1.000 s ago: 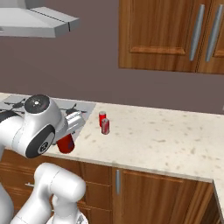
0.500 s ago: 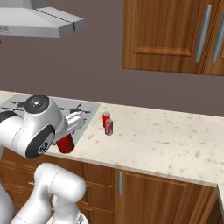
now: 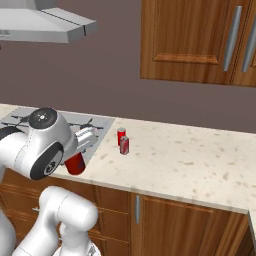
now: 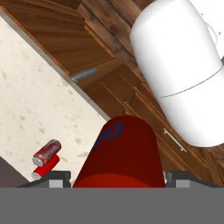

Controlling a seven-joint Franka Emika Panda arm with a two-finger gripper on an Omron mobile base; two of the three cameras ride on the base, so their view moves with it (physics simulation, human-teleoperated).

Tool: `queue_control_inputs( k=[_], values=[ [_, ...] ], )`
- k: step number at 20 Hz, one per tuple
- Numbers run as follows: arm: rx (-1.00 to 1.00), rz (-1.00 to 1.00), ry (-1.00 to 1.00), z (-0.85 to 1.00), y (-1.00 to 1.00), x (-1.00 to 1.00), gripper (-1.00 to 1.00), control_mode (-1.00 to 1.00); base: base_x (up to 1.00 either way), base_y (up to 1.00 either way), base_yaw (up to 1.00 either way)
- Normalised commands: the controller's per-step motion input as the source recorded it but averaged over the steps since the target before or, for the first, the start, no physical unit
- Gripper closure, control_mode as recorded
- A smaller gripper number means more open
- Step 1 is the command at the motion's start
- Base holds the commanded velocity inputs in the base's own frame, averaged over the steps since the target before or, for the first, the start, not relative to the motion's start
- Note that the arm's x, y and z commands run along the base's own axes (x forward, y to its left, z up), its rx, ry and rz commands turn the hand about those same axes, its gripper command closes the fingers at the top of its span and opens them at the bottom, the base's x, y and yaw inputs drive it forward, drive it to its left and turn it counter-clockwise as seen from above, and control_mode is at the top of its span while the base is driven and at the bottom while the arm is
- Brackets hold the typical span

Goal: Four empty soda cans are scattered around the kitchen. Gather all the cans and cluster them next to the stove for recycling.

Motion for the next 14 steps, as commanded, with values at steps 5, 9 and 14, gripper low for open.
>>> queue_control_inputs(
  k=[5, 9, 14],
  values=[
    [0.0, 0.0, 0.0, -0.12, 0.0, 0.31, 1.0, -1.0, 0.0, 0.0, 0.0],
    [0.0, 0.0, 0.0, -0.2, 0.0, 0.35, 1.0, -1.0, 0.0, 0.0, 0.0],
    [0.0, 0.0, 0.0, -0.21, 0.0, 0.37, 1.0, -1.0, 0.0, 0.0, 0.0]
  ],
)
